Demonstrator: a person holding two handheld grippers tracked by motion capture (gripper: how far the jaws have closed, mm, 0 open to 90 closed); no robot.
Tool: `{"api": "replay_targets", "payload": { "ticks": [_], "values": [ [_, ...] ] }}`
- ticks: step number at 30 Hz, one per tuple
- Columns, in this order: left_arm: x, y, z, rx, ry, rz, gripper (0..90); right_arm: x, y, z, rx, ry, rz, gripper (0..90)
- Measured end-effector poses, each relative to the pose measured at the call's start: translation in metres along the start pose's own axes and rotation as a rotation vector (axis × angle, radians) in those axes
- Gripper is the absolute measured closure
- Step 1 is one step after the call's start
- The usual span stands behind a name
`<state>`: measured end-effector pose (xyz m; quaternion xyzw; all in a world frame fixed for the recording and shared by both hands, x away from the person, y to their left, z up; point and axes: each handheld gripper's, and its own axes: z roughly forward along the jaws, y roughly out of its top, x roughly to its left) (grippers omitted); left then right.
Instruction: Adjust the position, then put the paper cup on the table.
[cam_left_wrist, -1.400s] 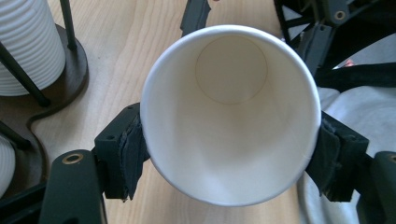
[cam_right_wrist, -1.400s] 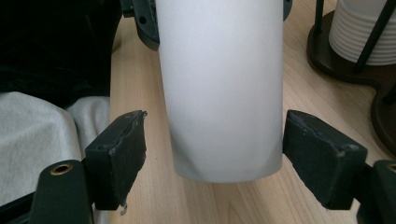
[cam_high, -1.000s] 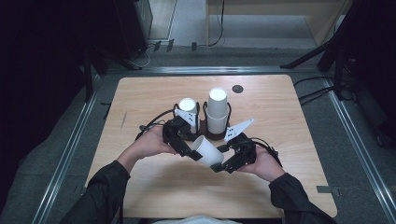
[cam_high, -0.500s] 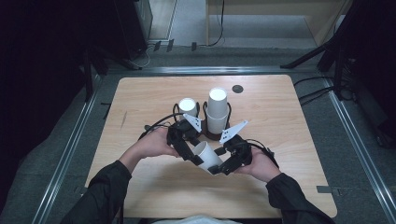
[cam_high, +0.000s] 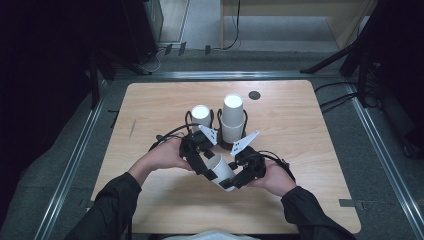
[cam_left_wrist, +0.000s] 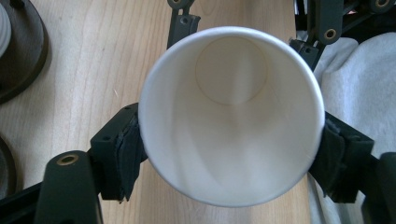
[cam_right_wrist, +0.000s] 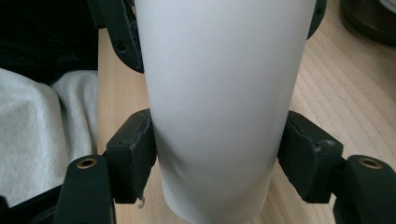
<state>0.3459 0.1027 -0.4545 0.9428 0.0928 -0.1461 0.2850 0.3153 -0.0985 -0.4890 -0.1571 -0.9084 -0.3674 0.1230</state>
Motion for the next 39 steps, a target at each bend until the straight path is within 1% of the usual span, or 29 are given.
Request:
{"api": "replay_targets", "payload": {
  "ticks": [2,3,4,5,7,8,10,12,15,16,17,18,22,24,25,27,28,29,31,34,37,39],
  "values": [
    [0.001,-0.002,-0.001,-0.032,-0.005,-0.011,18.8,0.0,0.001,-0.001,-0.009,0.0,0.006,32.2],
    [0.002,-0.002,-0.002,-0.049,-0.003,-0.019,17.1,0.0,0.001,-0.002,-0.016,-0.001,0.013,32.2],
    [0.003,-0.003,-0.002,-0.067,-0.004,-0.029,13.7,0.0,0.002,-0.003,-0.023,0.001,0.013,32.1],
    [0.004,-0.004,-0.003,-0.079,-0.005,-0.036,12.3,0.001,0.002,-0.004,-0.032,0.0,0.011,32.1],
    [0.006,-0.007,-0.004,-0.103,-0.01,-0.051,11.3,0.0,0.002,-0.006,-0.041,-0.002,0.017,32.1],
    [0.006,-0.008,-0.005,-0.108,0.0,-0.054,10.0,0.0,0.002,-0.007,-0.047,0.002,0.017,32.1],
    [0.006,-0.01,-0.006,-0.122,-0.001,-0.06,9.6,-0.001,0.002,-0.008,-0.054,-0.01,0.022,32.0],
    [0.007,-0.011,-0.008,-0.136,0.007,-0.068,9.4,-0.002,0.002,-0.01,-0.058,-0.012,0.024,31.9],
    [0.005,-0.012,-0.011,-0.157,0.027,-0.074,4.9,-0.004,0.003,-0.015,-0.091,-0.001,0.033,31.9],
    [0.004,-0.012,-0.012,-0.167,0.025,-0.079,3.0,-0.005,0.003,-0.017,-0.097,-0.002,0.036,31.9],
    [0.004,-0.012,-0.013,-0.186,0.023,-0.082,3.0,-0.006,0.002,-0.019,-0.103,-0.006,0.038,31.9],
    [0.003,-0.013,-0.013,-0.201,0.016,-0.094,3.1,-0.007,0.002,-0.021,-0.107,-0.007,0.042,31.8],
    [0.0,-0.016,-0.014,-0.228,0.011,-0.114,3.2,-0.008,0.001,-0.027,-0.137,-0.007,0.041,31.8],
    [-0.002,-0.019,-0.014,-0.248,0.013,-0.121,6.0,-0.008,0.002,-0.028,-0.144,-0.006,0.037,31.8],
    [-0.003,-0.02,-0.015,-0.253,0.008,-0.133,6.3,-0.008,0.002,-0.029,-0.144,-0.005,0.037,31.8],
    [-0.004,-0.022,-0.016,-0.268,0.025,-0.142,6.2,-0.008,0.003,-0.03,-0.152,-0.004,0.033,31.7],
    [-0.005,-0.023,-0.017,-0.277,0.025,-0.151,6.2,-0.008,0.003,-0.031,-0.152,-0.005,0.034,31.7],
    [-0.005,-0.025,-0.019,-0.291,0.033,-0.154,6.2,-0.008,0.003,-0.031,-0.158,-0.001,0.037,31.7],
    [-0.004,-0.027,-0.02,-0.322,0.026,-0.181,6.2,-0.009,0.003,-0.032,-0.161,-0.004,0.037,31.7],
    [-0.002,-0.03,-0.021,-0.344,0.024,-0.192,6.3,-0.01,0.002,-0.034,-0.167,-0.005,0.045,31.6],
    [-0.003,-0.03,-0.019,-0.346,0.021,-0.196,6.3,-0.01,0.002,-0.034,-0.17,0.003,0.043,31.5],
    [-0.004,-0.03,-0.017,-0.35,0.019,-0.202,6.3,-0.012,0.002,-0.034,-0.174,0.001,0.045,31.5]
  ]
}}
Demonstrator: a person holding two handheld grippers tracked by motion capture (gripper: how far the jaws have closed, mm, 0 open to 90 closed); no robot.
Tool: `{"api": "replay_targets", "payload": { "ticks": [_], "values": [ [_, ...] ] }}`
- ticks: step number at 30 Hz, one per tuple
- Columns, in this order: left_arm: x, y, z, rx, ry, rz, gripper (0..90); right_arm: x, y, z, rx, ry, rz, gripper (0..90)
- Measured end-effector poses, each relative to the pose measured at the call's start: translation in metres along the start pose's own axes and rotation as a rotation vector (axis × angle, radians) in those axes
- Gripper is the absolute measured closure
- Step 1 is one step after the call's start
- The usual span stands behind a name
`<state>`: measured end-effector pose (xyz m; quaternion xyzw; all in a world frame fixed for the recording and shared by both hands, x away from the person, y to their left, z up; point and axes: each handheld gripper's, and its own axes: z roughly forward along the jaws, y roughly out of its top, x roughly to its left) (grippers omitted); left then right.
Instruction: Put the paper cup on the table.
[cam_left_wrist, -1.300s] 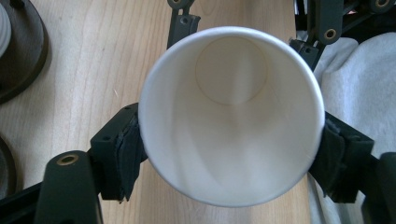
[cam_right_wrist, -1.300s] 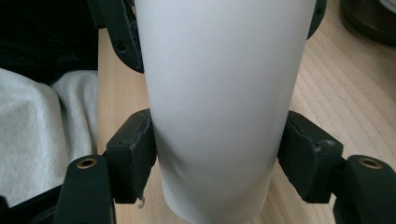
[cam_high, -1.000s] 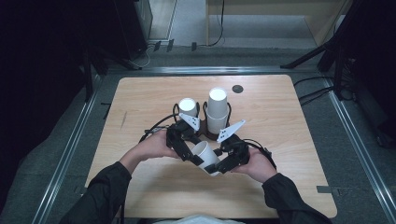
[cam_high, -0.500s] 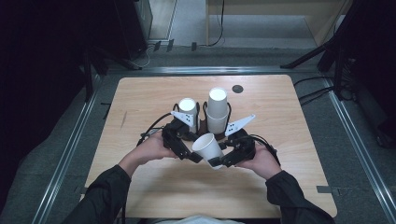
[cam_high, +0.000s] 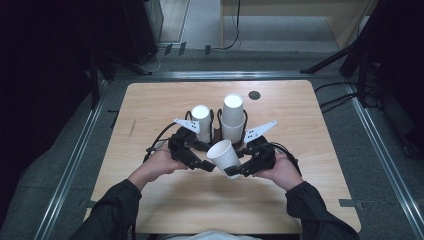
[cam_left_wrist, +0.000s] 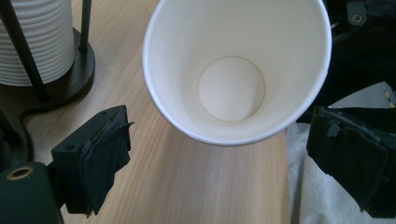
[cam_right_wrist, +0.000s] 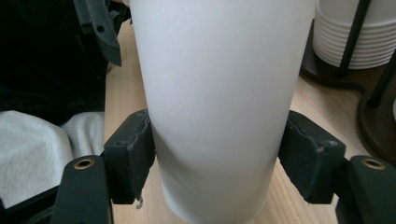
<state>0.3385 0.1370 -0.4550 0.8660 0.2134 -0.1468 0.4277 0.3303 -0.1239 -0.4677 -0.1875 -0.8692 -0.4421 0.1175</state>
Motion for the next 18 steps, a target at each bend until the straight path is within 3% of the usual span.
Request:
{"api": "replay_targets", "payload": {
  "ticks": [18],
  "values": [
    [-0.0057,0.0016,0.0104,-0.089,0.01,-0.05,6.3,0.0003,0.0005,0.005,-0.024,0.041,0.021,31.4]
  ]
}}
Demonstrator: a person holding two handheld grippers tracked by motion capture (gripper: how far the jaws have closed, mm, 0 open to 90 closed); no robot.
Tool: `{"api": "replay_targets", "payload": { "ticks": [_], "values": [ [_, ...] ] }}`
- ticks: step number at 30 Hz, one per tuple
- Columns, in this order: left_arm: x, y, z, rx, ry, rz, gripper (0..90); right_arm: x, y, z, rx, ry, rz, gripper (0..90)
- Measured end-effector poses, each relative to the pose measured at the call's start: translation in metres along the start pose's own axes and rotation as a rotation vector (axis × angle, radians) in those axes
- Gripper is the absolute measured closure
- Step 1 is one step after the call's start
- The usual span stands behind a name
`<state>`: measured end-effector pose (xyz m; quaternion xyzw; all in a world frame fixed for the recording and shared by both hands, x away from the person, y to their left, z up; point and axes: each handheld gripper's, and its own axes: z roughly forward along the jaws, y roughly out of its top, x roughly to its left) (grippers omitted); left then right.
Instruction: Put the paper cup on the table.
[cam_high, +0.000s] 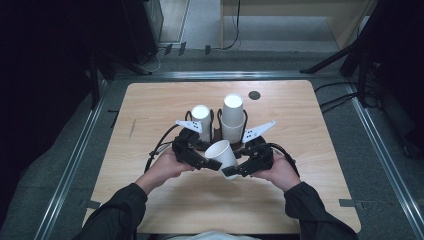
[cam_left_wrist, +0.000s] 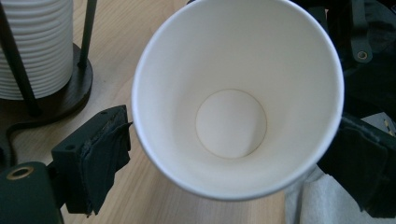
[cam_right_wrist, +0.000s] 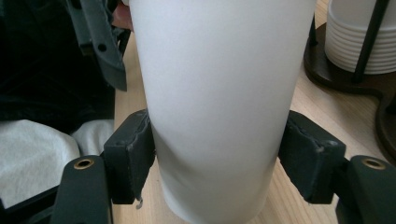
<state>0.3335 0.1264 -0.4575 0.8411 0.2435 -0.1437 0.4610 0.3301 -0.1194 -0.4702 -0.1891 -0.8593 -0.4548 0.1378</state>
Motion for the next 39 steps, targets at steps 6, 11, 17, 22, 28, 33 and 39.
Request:
{"api": "replay_targets", "payload": {
  "ticks": [6,11,17,22,28,33,39],
  "values": [
    [0.001,0.0,-0.002,-0.046,-0.022,-0.019,13.3,0.0,0.0,0.004,0.006,0.007,0.006,31.5],
    [0.002,-0.001,-0.001,-0.04,-0.021,-0.01,18.1,0.001,0.0,0.006,0.012,0.013,0.008,31.4],
    [0.001,0.0,-0.003,-0.035,-0.008,0.001,21.9,0.001,0.0,0.006,0.011,0.012,0.006,32.0],
    [-0.001,0.0,-0.002,-0.012,-0.001,0.016,22.9,0.002,0.0,0.008,0.027,0.012,0.009,31.9],
    [-0.005,0.001,-0.003,0.006,0.013,0.042,23.3,0.006,0.001,0.01,0.043,-0.015,-0.036,25.2],
    [-0.006,0.002,-0.006,0.014,0.028,0.062,23.3,0.007,0.001,0.011,0.057,-0.041,-0.045,23.0],
    [-0.006,0.002,-0.012,0.004,0.052,0.073,23.2,0.008,-0.003,0.009,0.085,-0.08,-0.078,23.0]
  ]
}}
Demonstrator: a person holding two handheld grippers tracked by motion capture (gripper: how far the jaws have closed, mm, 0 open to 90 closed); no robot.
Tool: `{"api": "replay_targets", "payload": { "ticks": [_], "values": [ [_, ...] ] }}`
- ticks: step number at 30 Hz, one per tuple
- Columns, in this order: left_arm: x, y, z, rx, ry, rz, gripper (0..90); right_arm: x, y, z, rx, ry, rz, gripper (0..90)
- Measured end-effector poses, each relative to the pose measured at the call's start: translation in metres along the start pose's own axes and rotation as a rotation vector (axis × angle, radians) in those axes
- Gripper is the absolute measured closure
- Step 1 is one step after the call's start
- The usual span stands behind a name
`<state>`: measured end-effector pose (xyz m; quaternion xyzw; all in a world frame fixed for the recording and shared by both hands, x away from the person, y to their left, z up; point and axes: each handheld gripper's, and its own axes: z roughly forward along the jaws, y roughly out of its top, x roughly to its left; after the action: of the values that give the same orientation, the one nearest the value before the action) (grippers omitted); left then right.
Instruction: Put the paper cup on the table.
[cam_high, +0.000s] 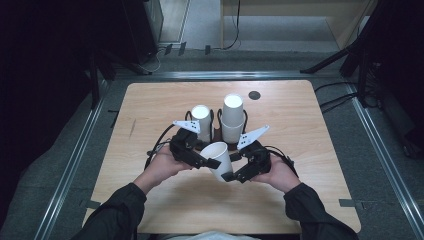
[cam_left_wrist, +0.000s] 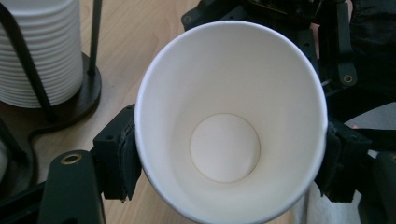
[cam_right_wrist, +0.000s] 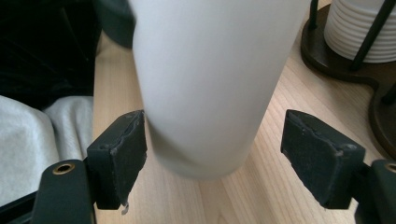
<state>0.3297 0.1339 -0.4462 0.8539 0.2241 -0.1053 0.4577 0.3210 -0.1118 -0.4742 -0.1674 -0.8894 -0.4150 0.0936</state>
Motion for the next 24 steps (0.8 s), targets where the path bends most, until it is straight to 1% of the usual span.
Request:
{"api": "replay_targets", "payload": {
  "ticks": [1,2,4,5,7,9,10,12,17,19,20,22,23,24],
  "values": [
    [0.0,0.0,-0.001,0.005,0.005,0.002,23.2,0.0,-0.001,0.0,-0.003,-0.008,-0.004,23.0],
    [-0.001,0.0,-0.002,0.007,0.021,0.011,23.2,0.001,-0.001,0.0,-0.003,-0.017,-0.011,23.0],
    [-0.001,0.001,-0.004,0.021,0.028,0.017,23.2,0.003,-0.002,-0.001,-0.003,-0.028,-0.027,23.0],
    [-0.001,0.001,-0.005,0.02,0.038,0.022,23.2,0.003,-0.003,-0.001,-0.004,-0.04,-0.037,23.0],
    [-0.001,0.001,-0.007,0.026,0.041,0.026,23.2,0.004,-0.004,-0.001,-0.001,-0.061,-0.056,23.0],
    [0.0,0.0,-0.008,0.029,0.051,0.028,23.2,0.005,-0.006,-0.001,0.008,-0.069,-0.063,23.0],
    [0.0,0.0,-0.009,0.031,0.065,0.036,23.2,0.005,-0.006,-0.001,0.01,-0.072,-0.066,23.0],
    [0.0,0.0,-0.01,0.038,0.066,0.038,23.2,0.006,-0.007,-0.001,0.021,-0.069,-0.076,22.4],
    [0.0,-0.002,-0.014,0.053,0.073,0.043,23.2,0.007,-0.009,-0.002,0.028,-0.087,-0.091,22.2],
    [0.001,-0.002,-0.015,0.061,0.077,0.053,23.2,0.006,-0.009,-0.003,0.035,-0.094,-0.084,22.2],
    [0.001,-0.002,-0.015,0.065,0.075,0.054,23.2,0.006,-0.01,-0.003,0.035,-0.099,-0.086,22.2],
    [0.0,-0.003,-0.016,0.07,0.087,0.057,23.2,0.005,-0.011,-0.004,0.037,-0.105,-0.088,22.2],
    [0.001,-0.003,-0.016,0.075,0.082,0.058,23.2,0.005,-0.011,-0.005,0.042,-0.104,-0.089,22.2],
    [0.001,-0.004,-0.017,0.075,0.087,0.064,23.2,0.005,-0.012,-0.005,0.048,-0.107,-0.088,22.2]
  ]
}}
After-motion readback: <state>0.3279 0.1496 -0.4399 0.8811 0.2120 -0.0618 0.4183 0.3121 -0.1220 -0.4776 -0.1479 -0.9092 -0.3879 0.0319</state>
